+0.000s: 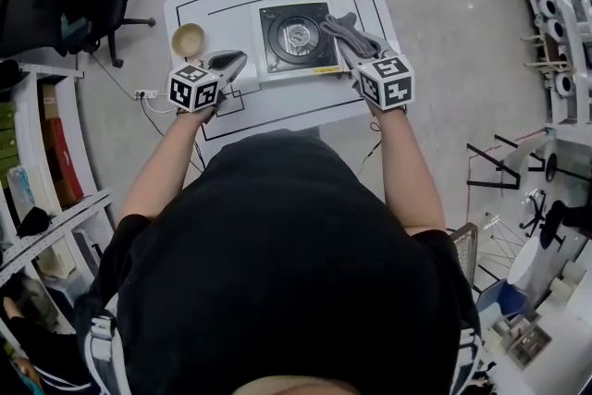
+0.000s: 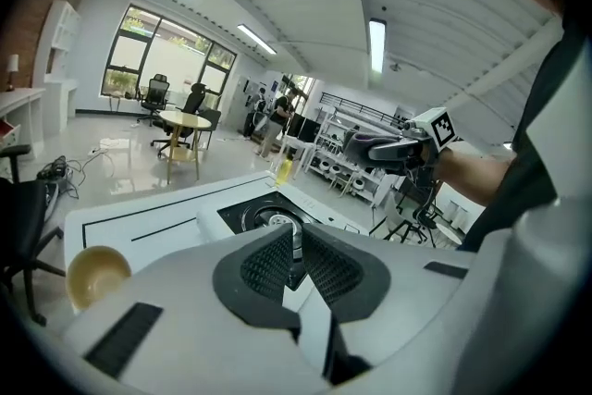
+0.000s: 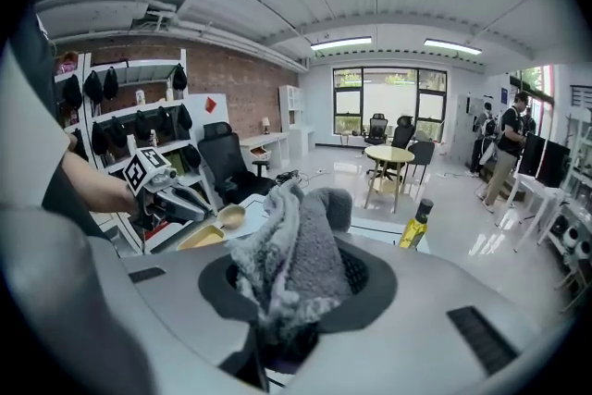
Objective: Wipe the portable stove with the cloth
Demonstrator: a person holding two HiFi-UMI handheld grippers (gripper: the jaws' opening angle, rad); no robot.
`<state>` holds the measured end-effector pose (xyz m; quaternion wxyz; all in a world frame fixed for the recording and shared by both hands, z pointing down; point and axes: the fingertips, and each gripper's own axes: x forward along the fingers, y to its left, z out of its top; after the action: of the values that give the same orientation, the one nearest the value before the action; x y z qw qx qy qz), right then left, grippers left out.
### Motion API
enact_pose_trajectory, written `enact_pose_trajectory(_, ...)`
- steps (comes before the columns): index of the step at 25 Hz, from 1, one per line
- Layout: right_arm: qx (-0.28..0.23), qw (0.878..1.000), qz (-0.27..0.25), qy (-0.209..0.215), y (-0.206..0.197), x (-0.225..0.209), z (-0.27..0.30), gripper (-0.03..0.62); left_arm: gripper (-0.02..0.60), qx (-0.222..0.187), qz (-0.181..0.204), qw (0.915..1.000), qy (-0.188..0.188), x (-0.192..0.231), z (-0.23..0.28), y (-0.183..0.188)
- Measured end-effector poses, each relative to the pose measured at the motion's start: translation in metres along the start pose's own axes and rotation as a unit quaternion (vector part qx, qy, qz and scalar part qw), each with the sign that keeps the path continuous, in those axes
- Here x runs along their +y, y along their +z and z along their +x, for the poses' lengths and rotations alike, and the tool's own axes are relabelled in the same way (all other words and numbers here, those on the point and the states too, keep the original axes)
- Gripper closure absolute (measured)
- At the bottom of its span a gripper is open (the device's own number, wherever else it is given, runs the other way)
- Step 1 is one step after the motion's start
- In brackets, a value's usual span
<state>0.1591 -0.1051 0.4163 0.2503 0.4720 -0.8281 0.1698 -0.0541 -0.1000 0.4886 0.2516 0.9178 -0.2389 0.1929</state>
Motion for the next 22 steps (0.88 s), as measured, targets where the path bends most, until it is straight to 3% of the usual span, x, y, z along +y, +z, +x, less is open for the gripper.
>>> enact_pose_trajectory(11, -0.050, 0.998, -0.003, -0.031, 0.036, 0.013, -0.041, 0.470, 0.540, -0.042, 0.036, 0.9984, 0.010, -0.003, -0.044, 0.035)
enact_pose_trajectory(22, -0.107, 0.991, 0.016, -0.072, 0.060, 0.020, -0.061, 0.470, 0.543, -0.055, 0.063, 0.9959, 0.033, 0.009, -0.076, 0.057)
